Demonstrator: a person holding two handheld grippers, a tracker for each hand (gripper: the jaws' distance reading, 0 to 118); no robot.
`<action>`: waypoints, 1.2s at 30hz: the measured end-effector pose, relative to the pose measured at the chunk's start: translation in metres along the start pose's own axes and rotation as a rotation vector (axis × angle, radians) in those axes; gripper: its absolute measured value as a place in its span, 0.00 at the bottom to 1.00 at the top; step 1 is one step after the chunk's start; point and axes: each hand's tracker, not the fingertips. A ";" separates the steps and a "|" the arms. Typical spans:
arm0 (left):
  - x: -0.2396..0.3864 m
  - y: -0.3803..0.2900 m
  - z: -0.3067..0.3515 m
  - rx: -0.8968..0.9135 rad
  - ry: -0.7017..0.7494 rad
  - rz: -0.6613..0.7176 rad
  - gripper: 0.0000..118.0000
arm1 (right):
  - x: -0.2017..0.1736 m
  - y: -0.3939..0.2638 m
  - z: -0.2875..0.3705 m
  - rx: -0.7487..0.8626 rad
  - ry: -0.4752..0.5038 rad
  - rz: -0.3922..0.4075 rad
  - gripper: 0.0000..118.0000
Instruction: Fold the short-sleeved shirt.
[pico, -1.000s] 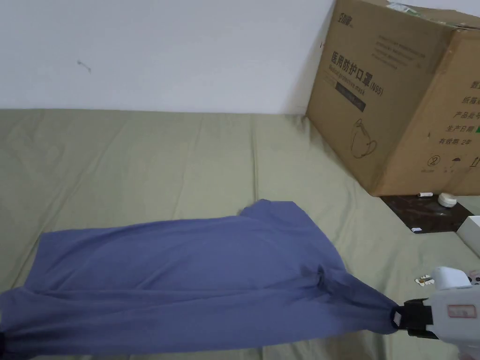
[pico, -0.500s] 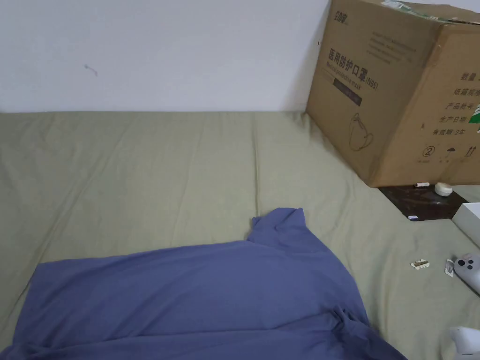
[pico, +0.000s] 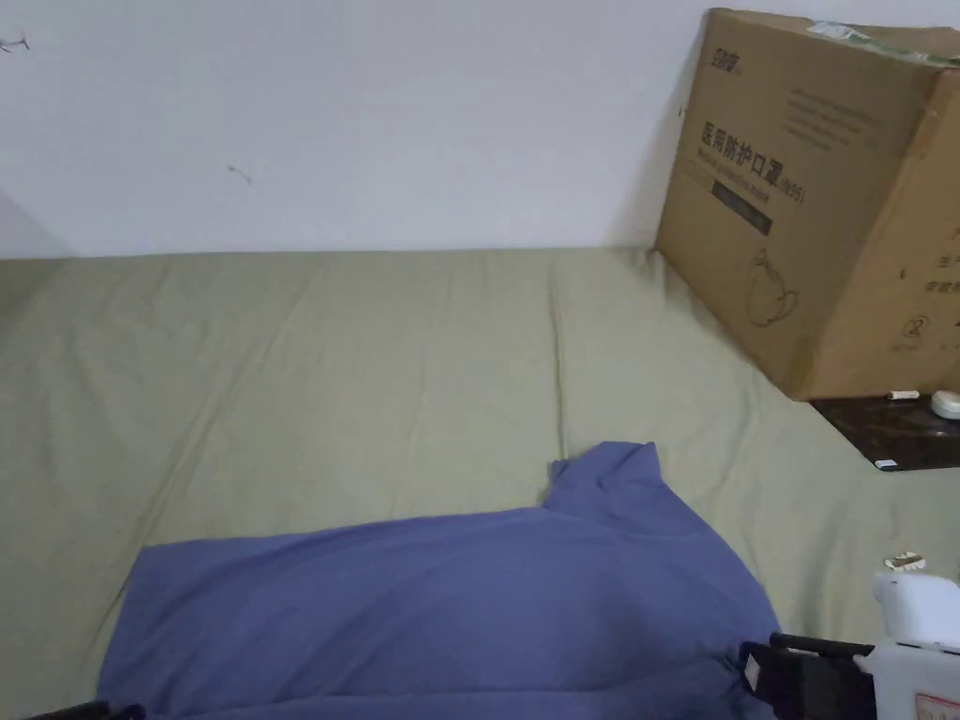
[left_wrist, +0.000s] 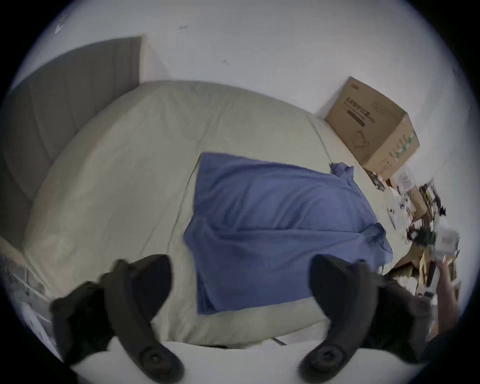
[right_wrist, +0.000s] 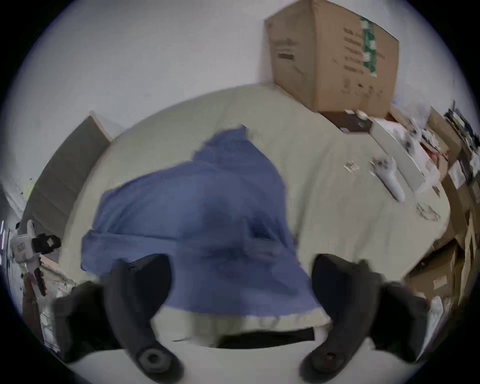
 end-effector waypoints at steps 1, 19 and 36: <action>0.008 0.006 -0.001 0.016 -0.003 -0.019 0.37 | -0.011 0.005 -0.004 0.026 0.000 0.015 0.30; -0.109 0.148 -0.207 -0.215 0.098 0.044 0.85 | -0.050 0.040 -0.095 -0.105 0.120 0.037 0.00; -0.090 0.153 -0.187 -0.097 0.030 -0.084 0.02 | 0.007 0.158 -0.213 -0.127 -0.002 0.000 0.48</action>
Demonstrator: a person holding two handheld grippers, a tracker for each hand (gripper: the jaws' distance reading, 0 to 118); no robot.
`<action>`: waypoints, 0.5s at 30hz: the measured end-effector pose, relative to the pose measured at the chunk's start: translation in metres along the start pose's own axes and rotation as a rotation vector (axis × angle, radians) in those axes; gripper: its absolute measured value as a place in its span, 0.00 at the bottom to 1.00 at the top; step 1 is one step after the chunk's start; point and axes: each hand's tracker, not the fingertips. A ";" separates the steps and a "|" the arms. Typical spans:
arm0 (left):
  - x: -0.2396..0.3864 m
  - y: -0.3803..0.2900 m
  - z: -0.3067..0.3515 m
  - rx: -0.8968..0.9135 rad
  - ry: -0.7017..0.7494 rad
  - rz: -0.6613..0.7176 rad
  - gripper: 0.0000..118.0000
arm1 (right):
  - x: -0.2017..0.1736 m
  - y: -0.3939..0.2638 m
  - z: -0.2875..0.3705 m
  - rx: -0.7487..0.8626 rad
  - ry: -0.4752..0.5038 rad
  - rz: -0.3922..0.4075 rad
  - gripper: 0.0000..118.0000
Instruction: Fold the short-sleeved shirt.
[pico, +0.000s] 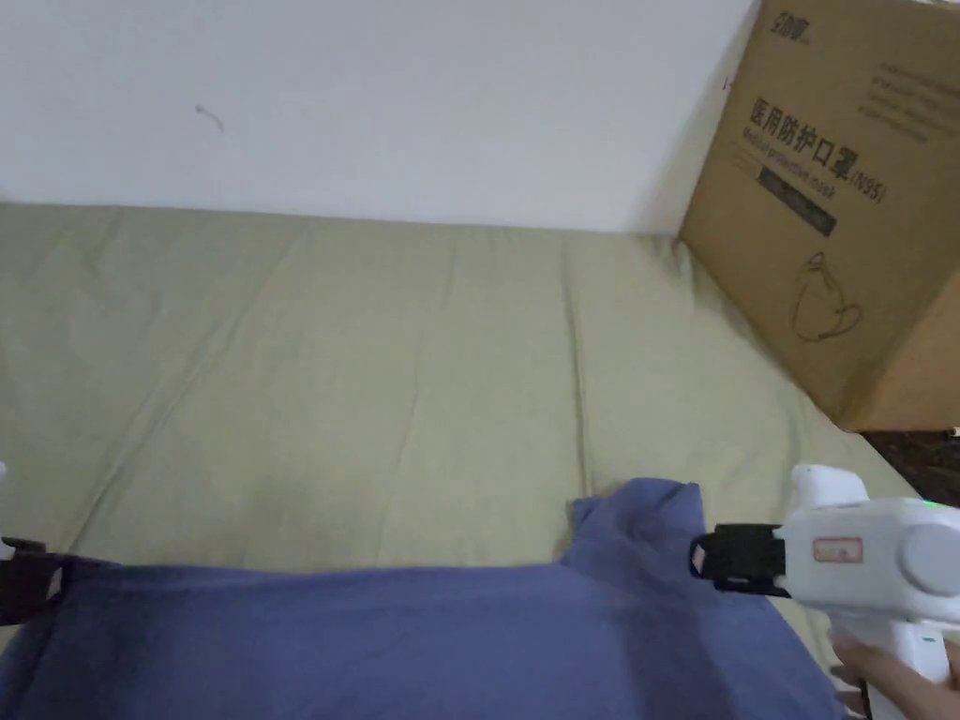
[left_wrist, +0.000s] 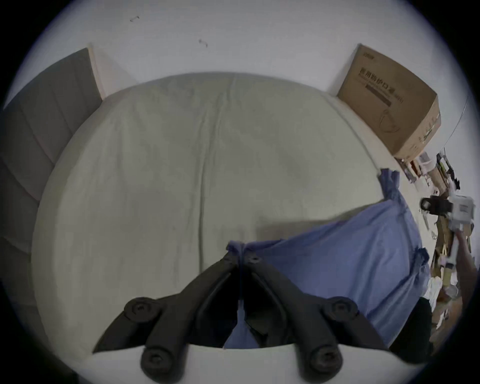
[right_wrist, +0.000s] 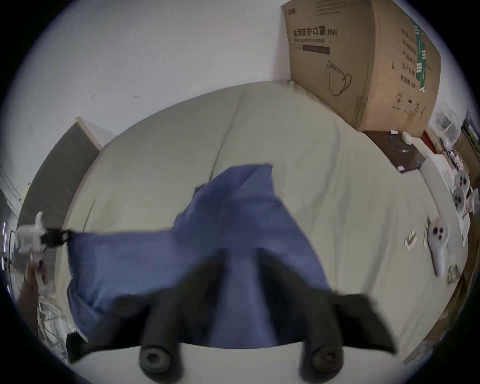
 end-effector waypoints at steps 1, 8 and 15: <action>-0.002 0.000 0.006 0.013 0.000 0.010 0.02 | 0.004 0.012 -0.015 -0.019 -0.016 -0.025 0.61; 0.022 -0.002 0.028 0.013 0.000 0.015 0.02 | 0.013 0.052 -0.091 -0.181 -0.090 -0.056 0.97; 0.026 -0.002 0.029 -0.008 -0.003 0.066 0.02 | 0.004 0.047 -0.074 -0.142 -0.073 0.006 0.21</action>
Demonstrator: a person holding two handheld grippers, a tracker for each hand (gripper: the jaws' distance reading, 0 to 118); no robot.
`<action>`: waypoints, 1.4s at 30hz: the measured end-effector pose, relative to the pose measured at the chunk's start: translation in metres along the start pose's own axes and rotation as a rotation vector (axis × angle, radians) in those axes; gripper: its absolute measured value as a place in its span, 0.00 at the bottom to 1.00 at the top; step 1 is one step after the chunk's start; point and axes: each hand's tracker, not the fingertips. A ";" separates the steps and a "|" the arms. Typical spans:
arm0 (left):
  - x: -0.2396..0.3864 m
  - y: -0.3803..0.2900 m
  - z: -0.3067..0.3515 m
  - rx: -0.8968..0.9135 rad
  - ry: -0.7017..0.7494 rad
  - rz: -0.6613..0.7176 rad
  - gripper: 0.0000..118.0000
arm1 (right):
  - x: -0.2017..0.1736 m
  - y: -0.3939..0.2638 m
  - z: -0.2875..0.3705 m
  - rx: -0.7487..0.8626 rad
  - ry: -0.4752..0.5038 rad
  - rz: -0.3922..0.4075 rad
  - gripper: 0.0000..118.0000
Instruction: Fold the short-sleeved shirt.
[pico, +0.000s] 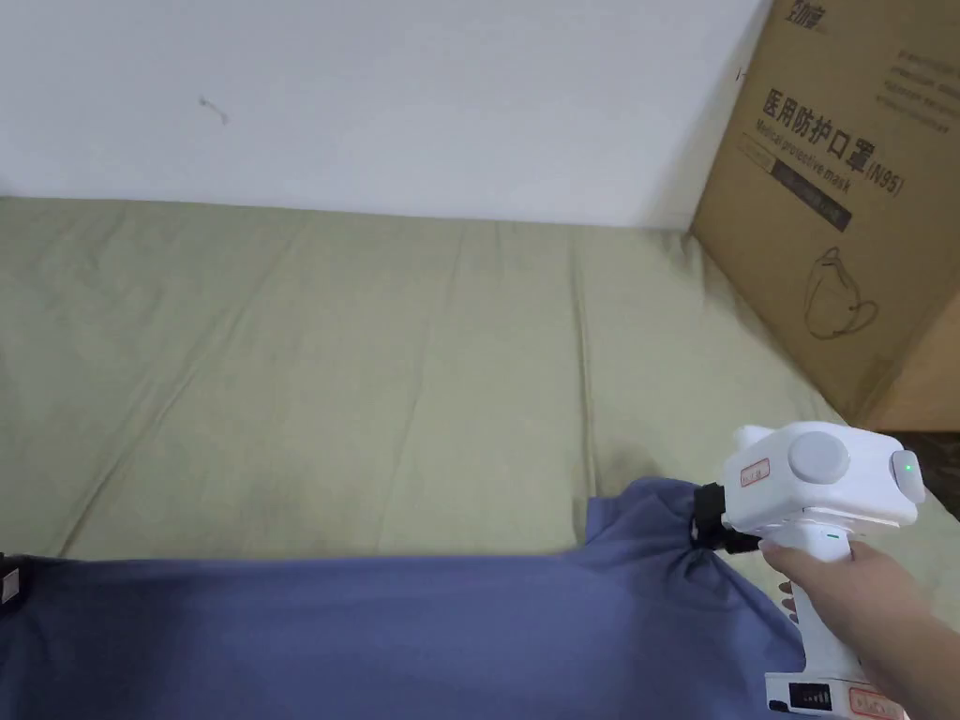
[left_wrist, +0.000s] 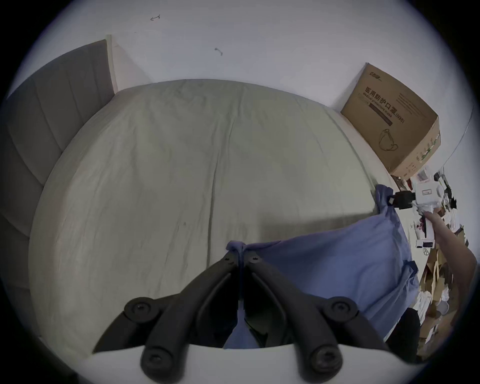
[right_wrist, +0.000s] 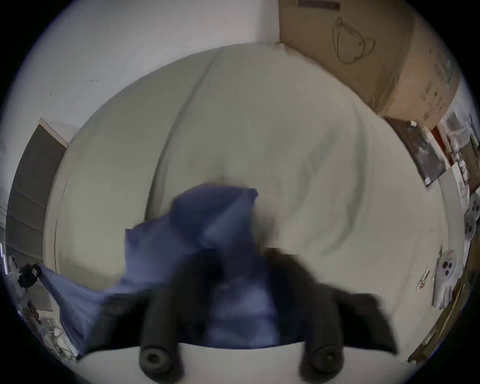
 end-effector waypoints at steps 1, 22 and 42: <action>0.002 0.000 0.004 0.004 -0.004 0.007 0.02 | 0.000 -0.003 0.011 0.025 0.052 -0.009 0.02; -0.026 -0.150 0.126 -0.065 -0.042 -0.019 0.02 | 0.086 -0.270 0.230 0.080 0.185 -0.152 0.02; 0.048 -0.154 0.169 0.217 -0.124 0.071 0.94 | -0.014 -0.261 0.261 0.369 0.028 0.022 1.00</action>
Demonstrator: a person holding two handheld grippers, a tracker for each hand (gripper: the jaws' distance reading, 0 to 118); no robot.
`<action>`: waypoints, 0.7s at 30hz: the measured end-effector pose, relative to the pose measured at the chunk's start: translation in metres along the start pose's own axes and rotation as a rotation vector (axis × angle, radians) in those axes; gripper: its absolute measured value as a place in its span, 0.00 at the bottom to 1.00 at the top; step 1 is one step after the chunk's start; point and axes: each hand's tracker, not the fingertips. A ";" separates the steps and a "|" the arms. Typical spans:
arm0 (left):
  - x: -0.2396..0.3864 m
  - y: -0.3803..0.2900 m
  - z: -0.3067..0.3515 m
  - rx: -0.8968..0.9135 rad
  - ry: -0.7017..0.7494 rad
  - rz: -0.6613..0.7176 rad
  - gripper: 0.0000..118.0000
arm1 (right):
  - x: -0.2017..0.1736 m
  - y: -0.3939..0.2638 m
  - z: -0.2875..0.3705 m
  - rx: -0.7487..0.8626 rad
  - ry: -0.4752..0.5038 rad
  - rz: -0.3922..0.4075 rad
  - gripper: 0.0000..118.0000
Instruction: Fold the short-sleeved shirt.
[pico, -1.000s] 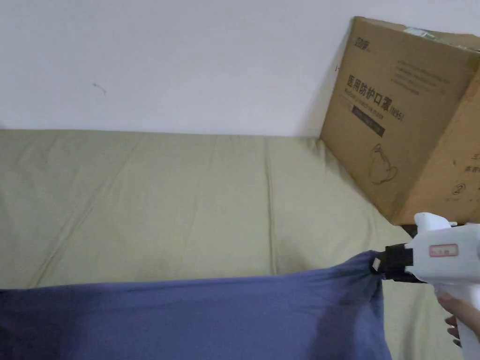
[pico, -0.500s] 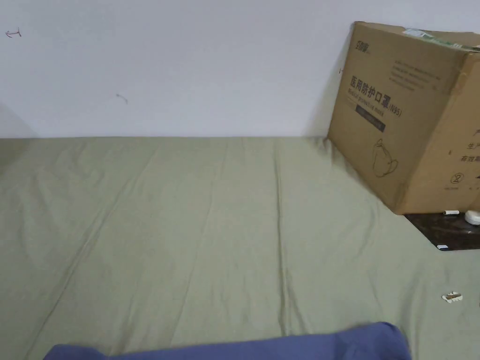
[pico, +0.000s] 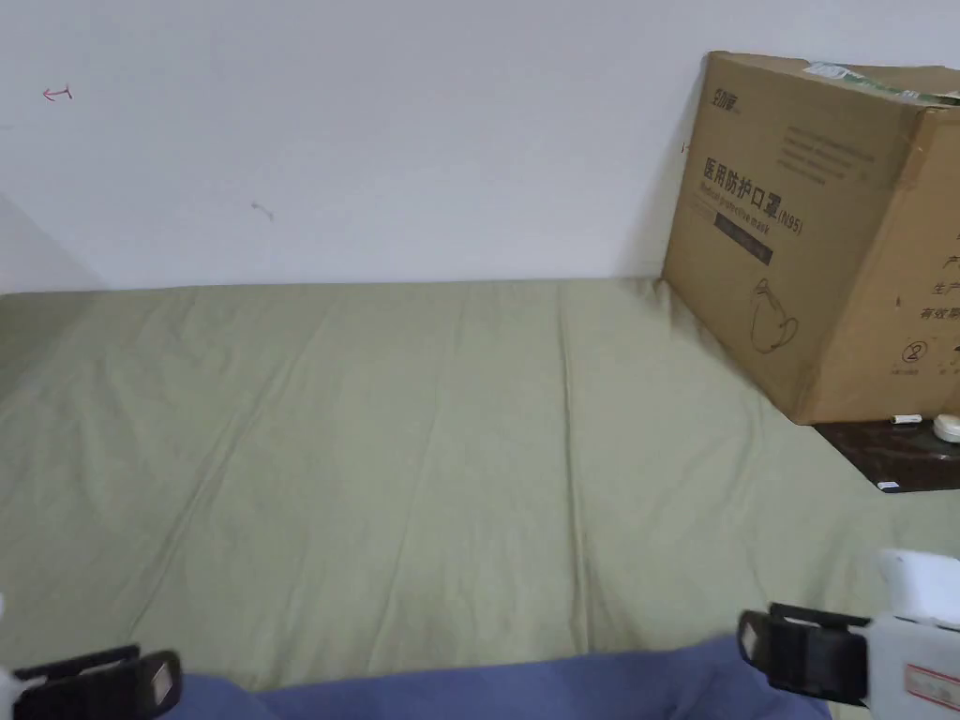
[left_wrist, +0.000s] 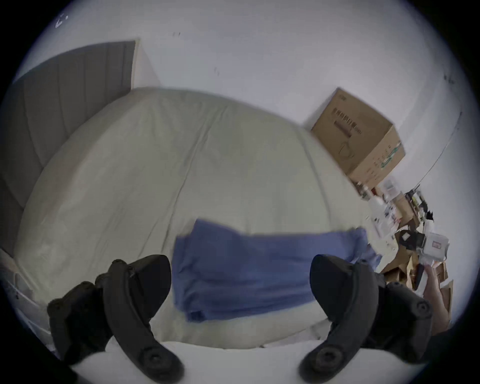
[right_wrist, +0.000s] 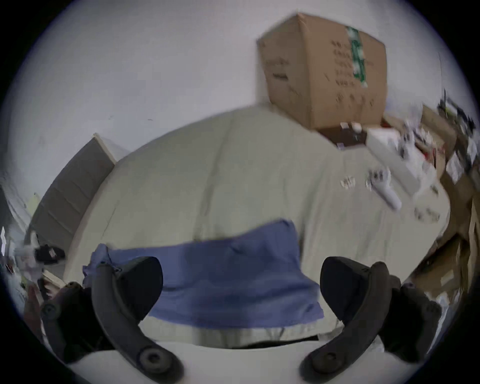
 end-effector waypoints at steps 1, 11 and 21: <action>0.014 0.003 0.001 0.027 0.024 -0.027 0.94 | -0.016 0.004 -0.001 0.029 -0.020 0.030 0.99; 0.071 0.007 -0.048 0.024 0.082 -0.116 0.00 | -0.106 0.000 -0.044 0.028 0.016 0.182 0.00; -0.092 0.014 -0.048 -0.250 -0.363 0.303 0.00 | -0.110 -0.006 -0.052 -0.026 0.048 0.212 0.00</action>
